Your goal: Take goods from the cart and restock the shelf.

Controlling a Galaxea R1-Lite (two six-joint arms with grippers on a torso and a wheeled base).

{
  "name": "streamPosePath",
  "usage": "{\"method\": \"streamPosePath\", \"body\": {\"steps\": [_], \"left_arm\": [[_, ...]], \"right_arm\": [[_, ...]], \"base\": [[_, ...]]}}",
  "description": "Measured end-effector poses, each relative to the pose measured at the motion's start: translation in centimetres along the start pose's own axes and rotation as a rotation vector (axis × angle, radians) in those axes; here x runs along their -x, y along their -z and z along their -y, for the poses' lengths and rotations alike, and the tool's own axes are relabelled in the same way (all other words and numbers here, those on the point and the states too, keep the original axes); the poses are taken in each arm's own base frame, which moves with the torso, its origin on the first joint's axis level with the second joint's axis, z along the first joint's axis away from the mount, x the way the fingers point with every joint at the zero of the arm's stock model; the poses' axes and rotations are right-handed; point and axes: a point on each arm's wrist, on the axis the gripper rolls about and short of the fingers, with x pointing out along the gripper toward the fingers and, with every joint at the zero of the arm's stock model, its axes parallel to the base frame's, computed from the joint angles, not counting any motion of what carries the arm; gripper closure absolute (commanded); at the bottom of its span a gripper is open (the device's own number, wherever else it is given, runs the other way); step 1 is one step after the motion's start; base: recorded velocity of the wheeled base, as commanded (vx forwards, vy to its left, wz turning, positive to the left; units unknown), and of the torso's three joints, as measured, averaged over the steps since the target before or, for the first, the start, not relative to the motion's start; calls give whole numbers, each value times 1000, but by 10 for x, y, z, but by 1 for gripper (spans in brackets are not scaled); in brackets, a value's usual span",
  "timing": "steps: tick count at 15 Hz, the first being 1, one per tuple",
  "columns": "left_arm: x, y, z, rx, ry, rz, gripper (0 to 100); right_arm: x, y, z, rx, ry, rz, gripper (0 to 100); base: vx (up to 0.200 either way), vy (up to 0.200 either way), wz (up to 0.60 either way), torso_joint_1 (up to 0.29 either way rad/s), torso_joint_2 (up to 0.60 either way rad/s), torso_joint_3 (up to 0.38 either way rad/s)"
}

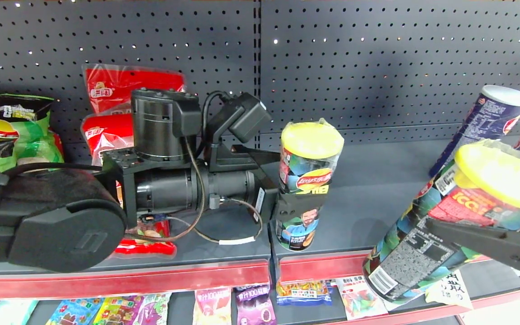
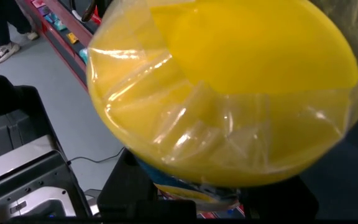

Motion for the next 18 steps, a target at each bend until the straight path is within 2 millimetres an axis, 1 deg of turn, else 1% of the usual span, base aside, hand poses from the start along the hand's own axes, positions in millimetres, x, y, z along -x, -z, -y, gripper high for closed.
{"method": "streamPosePath", "body": {"steps": [2,5,10,13,16,18], "left_arm": [[1,0,0,0,-14,-1,0],[11,4,4,8,-19,-14,0],[38,14,15,21,-30,-41,0],[59,23,20,33,-72,-60,0],[83,30,30,39,-128,-69,0],[95,33,32,55,-186,-69,0]], "right_arm": [[-5,-10,9,3,31,13,100],[-18,-26,31,3,102,20,100],[-46,-29,61,-20,145,-24,100],[-71,-36,81,5,148,-31,100],[-102,-45,102,46,140,-27,100],[-124,-49,110,54,119,-23,100]], "base": [[0,0,0,0,0,0],[0,0,0,0,0,0],[0,0,0,0,0,0],[0,0,0,0,0,0],[0,0,0,0,0,0],[0,0,0,0,0,0]]}}
